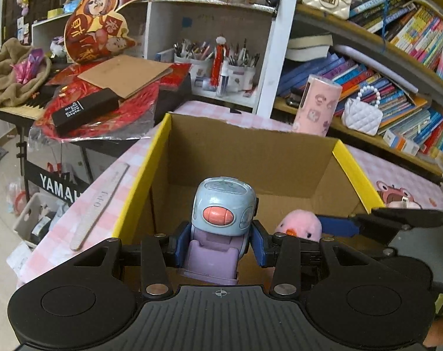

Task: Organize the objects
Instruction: 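Open both tools to drop the pig and robot into the box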

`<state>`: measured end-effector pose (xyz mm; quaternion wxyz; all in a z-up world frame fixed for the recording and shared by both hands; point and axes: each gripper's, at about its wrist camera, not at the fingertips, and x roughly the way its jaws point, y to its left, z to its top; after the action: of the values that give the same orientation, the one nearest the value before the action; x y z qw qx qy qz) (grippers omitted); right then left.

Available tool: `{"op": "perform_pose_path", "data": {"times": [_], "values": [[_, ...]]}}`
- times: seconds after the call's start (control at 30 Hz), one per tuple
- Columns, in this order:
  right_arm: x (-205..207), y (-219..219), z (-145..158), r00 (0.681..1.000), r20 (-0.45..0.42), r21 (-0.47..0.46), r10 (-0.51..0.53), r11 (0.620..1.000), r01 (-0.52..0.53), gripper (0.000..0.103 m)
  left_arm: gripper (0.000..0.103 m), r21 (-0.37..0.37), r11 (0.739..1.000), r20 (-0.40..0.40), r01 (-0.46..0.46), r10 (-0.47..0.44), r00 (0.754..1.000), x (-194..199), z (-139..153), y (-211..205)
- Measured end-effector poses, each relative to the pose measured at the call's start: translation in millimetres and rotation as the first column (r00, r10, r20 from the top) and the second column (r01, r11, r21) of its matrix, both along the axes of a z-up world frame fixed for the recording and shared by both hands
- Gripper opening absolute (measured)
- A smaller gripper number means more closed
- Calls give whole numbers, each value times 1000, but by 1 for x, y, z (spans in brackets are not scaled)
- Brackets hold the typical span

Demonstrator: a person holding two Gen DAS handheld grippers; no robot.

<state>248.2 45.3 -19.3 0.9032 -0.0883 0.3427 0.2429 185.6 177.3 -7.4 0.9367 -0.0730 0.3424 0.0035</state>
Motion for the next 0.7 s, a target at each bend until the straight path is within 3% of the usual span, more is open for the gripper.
{"op": "perform_pose_path", "data": {"times": [0.1, 0.17, 0.23, 0.27, 0.3, 0.5, 0.7], "values": [[1, 0, 0, 1000, 4, -6, -3, 1000, 3, 44, 43, 8, 1000, -3, 0, 0, 1000, 4, 1, -2], [-1, 0, 1, 1000, 20, -10, -12, 1000, 12, 46, 50, 16, 1000, 13, 1, -2, 1000, 2, 4, -3], [-7, -1, 7, 999, 46, 8, -16, 1000, 15, 57, 65, 16, 1000, 55, -4, 3, 999, -5, 12, -2], [-10, -2, 12, 997, 71, 13, -26, 1000, 25, 69, 68, 15, 1000, 84, -5, 4, 996, -11, 18, -2], [-16, -2, 18, 994, 105, 17, -38, 999, 37, 74, 72, 17, 1000, 106, -7, 5, 994, -15, 23, -3], [-44, -8, 42, 977, 192, 40, -97, 995, 91, 74, 78, 0, 1000, 187, -15, 15, 982, -40, 48, -1], [-85, -16, 51, 957, 225, 45, -185, 983, 179, 74, 86, -8, 999, 221, -43, 43, 974, -71, 57, 10]]}}
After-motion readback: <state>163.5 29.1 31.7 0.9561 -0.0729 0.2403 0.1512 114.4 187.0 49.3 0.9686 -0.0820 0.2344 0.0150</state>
